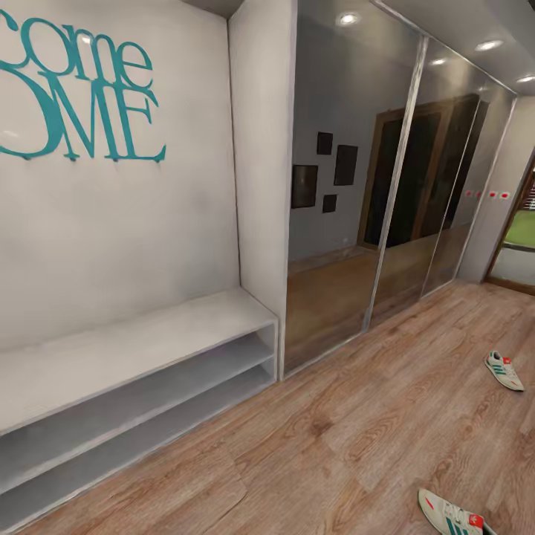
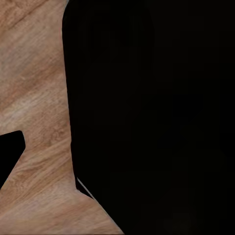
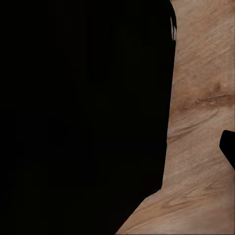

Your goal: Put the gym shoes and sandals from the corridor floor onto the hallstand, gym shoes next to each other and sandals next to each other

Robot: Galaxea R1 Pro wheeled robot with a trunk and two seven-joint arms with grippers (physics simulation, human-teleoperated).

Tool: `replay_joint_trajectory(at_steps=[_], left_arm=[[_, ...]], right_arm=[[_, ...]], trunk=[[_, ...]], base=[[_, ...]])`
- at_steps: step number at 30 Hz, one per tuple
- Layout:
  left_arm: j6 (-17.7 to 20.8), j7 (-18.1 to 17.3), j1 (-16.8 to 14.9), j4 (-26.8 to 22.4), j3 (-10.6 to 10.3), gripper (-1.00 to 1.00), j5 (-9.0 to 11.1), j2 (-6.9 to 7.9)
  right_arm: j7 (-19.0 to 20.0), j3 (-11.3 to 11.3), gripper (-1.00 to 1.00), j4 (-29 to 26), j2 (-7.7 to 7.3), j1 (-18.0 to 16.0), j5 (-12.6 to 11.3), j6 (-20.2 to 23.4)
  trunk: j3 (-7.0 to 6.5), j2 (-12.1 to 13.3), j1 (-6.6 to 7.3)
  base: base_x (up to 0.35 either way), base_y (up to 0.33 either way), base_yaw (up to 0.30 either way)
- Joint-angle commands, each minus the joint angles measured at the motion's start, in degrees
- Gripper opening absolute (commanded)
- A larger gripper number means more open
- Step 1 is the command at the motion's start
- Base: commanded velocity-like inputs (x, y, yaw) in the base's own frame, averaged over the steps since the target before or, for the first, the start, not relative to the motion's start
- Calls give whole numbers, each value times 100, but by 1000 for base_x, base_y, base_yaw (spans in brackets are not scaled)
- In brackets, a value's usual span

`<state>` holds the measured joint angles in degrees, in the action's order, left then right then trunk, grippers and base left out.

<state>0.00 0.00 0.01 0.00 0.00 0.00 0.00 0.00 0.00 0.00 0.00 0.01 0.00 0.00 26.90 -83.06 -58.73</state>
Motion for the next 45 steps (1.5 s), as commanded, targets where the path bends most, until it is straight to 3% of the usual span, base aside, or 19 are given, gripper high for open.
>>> replay_joint_trajectory(at_steps=[1,6,12,17,23,33,37,38,43,44,45], left_arm=[[-33,-33,-34,-33,33,100,33,33],[-194,-29,-200,-196,199,100,47,173],[-63,-46,-2,-63,-1,100,183,-3],[84,-51,93,100,-31,100,217,29],[87,-45,62,121,-34,100,221,96],[120,48,9,-202,143,100,219,407],[134,64,-106,-332,244,100,213,428],[136,67,-272,-2550,254,100,212,426],[117,64,-491,-2714,279,100,209,424],[78,56,-531,-2723,294,100,204,443],[63,55,-527,-2722,295,100,204,450]], right_arm=[[-16,-33,100,-33,-33,-34,-33,-33],[-22,-176,100,-197,-194,-131,-158,-194],[-26,21,100,-252,1,-123,20,-63],[-31,23,100,-215,162,-124,25,68],[-35,17,100,-222,126,-124,26,65],[-35,-8,100,-521,-196,-132,13,23],[-39,-15,100,-650,-325,-132,16,-44],[-41,-16,100,-2887,-1073,-132,16,-210],[-38,-50,100,-3246,-1114,-132,12,-743],[-33,-167,100,-3248,-1127,-132,13,-1120],[-33,-176,100,-3237,-1121,-132,16,-1167]], trunk=[[3,-2,0],[3,-2,0],[3,-2,0],[3,-2,0],[3,-2,0],[3,-2,0],[3,-2,0],[3,-2,0],[3,-2,0],[3,-2,0],[3,-2,0]], base=[[0,-4,0],[0,-2,0],[0,-15,0],[0,-190,0],[0,-262,0],[1,-284,0],[68,-301,0],[122,-309,0],[133,-311,0],[80,-313,0],[64,-313,0]])
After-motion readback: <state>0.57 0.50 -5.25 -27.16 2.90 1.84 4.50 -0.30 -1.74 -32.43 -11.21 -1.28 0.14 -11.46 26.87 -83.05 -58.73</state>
